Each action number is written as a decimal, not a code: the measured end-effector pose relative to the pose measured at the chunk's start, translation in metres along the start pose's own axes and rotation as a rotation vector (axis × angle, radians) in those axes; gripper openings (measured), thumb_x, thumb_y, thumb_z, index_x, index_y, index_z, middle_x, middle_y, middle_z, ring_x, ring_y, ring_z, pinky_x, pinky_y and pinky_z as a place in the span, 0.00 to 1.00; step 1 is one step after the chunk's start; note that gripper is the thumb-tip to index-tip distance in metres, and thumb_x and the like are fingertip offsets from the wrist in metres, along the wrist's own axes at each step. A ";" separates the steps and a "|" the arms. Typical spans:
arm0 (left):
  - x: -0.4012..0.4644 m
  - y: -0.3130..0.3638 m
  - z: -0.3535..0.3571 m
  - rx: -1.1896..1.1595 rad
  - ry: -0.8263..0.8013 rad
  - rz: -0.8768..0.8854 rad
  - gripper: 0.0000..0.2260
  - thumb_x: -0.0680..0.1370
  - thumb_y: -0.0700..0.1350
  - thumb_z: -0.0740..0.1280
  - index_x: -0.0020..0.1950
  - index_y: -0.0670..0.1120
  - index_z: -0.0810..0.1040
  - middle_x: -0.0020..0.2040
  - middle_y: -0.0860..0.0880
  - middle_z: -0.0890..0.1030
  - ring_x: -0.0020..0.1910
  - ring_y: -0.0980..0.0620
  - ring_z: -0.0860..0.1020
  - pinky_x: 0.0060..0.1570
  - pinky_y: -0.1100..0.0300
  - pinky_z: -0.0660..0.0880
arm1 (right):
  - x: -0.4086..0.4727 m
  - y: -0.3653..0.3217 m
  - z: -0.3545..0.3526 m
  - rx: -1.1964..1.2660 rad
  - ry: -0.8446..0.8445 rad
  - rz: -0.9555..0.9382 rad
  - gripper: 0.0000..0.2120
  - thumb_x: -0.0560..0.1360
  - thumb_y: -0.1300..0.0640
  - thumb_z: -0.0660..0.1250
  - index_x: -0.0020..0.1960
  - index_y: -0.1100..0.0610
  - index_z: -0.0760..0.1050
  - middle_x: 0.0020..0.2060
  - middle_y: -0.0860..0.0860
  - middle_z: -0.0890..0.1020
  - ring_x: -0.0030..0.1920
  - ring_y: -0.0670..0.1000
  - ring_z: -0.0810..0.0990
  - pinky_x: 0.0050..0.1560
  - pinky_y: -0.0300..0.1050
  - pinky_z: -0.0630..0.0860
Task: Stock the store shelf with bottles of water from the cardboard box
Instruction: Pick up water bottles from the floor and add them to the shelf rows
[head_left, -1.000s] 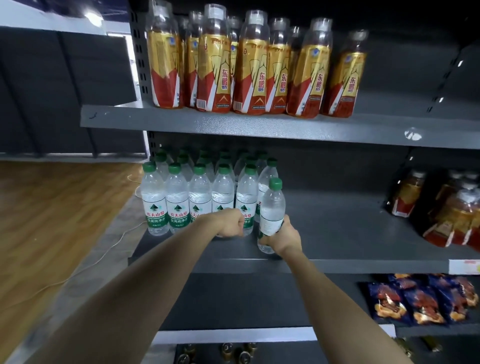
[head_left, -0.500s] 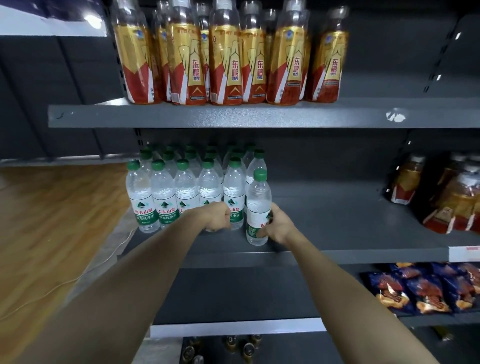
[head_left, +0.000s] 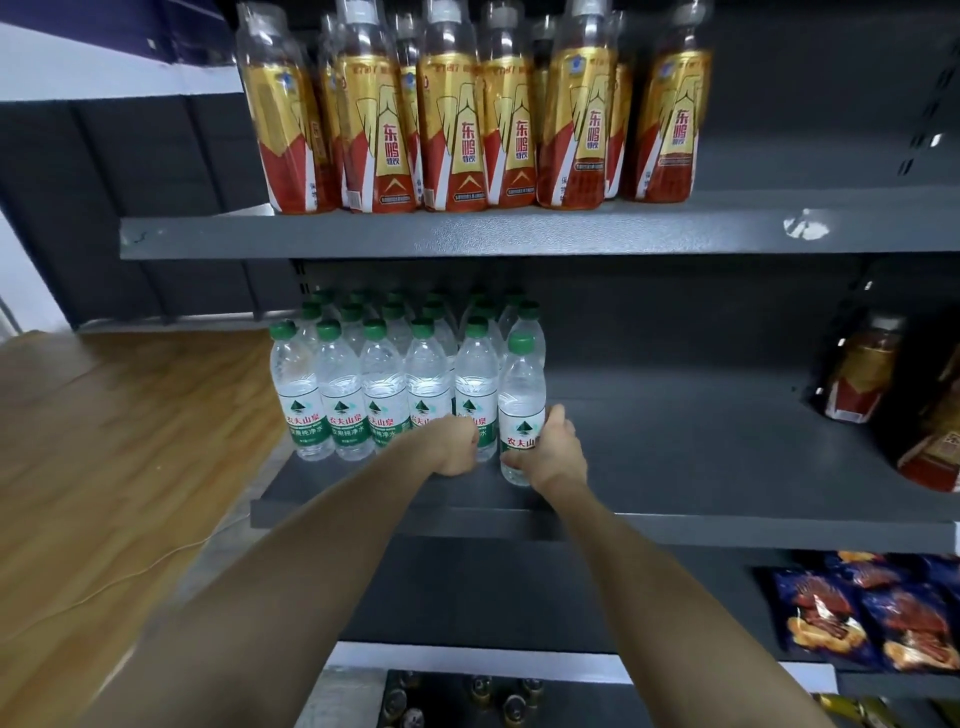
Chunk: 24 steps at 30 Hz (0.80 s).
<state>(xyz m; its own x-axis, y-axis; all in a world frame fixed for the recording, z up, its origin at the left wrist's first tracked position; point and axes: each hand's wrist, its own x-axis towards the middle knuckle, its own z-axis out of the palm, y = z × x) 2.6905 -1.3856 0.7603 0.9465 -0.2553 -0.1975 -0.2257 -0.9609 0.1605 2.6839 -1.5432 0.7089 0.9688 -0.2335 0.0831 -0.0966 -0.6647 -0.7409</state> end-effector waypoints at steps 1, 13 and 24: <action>0.000 0.001 0.002 0.007 0.005 -0.011 0.07 0.77 0.39 0.62 0.39 0.47 0.72 0.41 0.48 0.75 0.43 0.48 0.74 0.46 0.56 0.70 | 0.002 0.000 0.000 0.001 0.000 0.003 0.33 0.63 0.50 0.81 0.58 0.53 0.64 0.60 0.53 0.74 0.60 0.58 0.75 0.55 0.54 0.75; 0.001 0.001 -0.007 0.051 0.030 -0.052 0.07 0.77 0.40 0.61 0.38 0.47 0.71 0.41 0.47 0.75 0.44 0.46 0.76 0.44 0.54 0.71 | 0.027 -0.010 0.018 0.010 0.037 -0.029 0.32 0.68 0.56 0.79 0.63 0.57 0.64 0.61 0.58 0.73 0.60 0.61 0.74 0.55 0.55 0.74; 0.005 -0.005 -0.013 0.113 0.035 -0.100 0.07 0.76 0.41 0.60 0.37 0.47 0.69 0.42 0.47 0.74 0.43 0.44 0.76 0.43 0.52 0.72 | 0.047 -0.015 0.028 0.007 0.013 -0.014 0.35 0.69 0.59 0.77 0.68 0.61 0.61 0.64 0.60 0.71 0.63 0.63 0.72 0.60 0.54 0.72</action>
<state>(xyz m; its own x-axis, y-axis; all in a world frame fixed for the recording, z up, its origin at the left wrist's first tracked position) 2.6998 -1.3808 0.7713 0.9726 -0.1561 -0.1726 -0.1529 -0.9877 0.0318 2.7373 -1.5238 0.7053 0.9671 -0.2332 0.1017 -0.0817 -0.6631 -0.7440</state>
